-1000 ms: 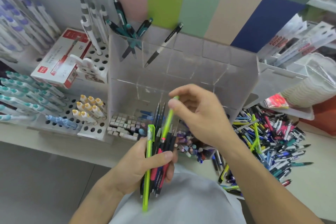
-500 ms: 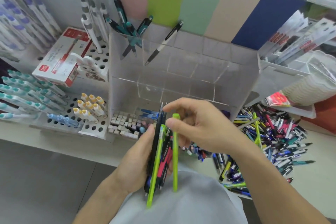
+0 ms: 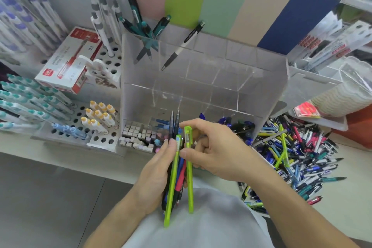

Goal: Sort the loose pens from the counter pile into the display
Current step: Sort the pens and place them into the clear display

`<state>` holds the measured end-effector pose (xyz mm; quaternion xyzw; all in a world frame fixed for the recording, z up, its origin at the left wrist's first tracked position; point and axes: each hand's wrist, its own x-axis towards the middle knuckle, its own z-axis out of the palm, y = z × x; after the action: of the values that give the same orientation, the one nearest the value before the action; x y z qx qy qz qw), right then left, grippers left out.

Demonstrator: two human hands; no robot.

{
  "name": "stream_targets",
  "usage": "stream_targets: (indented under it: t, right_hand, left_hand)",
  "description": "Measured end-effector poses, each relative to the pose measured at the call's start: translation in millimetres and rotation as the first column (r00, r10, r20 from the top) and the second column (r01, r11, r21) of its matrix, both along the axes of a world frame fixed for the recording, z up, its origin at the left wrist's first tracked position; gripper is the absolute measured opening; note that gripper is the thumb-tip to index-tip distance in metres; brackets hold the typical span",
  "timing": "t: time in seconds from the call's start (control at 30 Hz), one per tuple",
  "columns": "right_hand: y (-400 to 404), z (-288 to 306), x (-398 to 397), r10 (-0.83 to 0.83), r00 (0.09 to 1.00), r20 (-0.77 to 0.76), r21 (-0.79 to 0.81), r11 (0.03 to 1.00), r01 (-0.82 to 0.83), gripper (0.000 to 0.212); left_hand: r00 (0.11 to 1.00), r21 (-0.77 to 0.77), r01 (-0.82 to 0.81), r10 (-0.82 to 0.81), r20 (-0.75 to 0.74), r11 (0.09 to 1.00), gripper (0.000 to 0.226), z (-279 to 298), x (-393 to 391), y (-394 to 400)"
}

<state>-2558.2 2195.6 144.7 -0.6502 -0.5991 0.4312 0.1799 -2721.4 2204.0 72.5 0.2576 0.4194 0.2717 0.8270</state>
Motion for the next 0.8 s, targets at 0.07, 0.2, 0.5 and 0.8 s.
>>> stream_targets:
  t: [0.07, 0.2, 0.5, 0.8]
  right_hand:
    - [-0.8, -1.2, -5.1, -0.013, 1.0, 0.008, 0.054, 0.998, 0.012, 0.038]
    - [-1.7, -5.5, -12.8, -0.078, 0.996, -0.032, 0.111, 0.99, 0.081, 0.021]
    - [-0.1, 36.9, 42.4, -0.457, 0.832, -0.315, 0.35, 0.759, 0.549, 0.015]
    - [10.8, -31.8, 20.6, -0.377, 0.901, 0.214, 0.6, 0.779, 0.183, 0.014]
  left_hand:
    - [0.999, -0.035, -0.022, 0.023, 0.023, 0.999, 0.058, 0.1, -0.3, -0.7]
    - [0.998, -0.042, -0.036, 0.038, 0.05, 0.998, 0.063, -1.6, -1.8, -2.8]
    - [0.997, 0.094, 0.068, -0.071, 0.028, 0.993, 0.05, -6.6, -12.0, 4.5]
    - [0.994, 0.224, 0.086, -0.071, -0.078, 0.971, 0.031, -8.3, -27.5, 18.0]
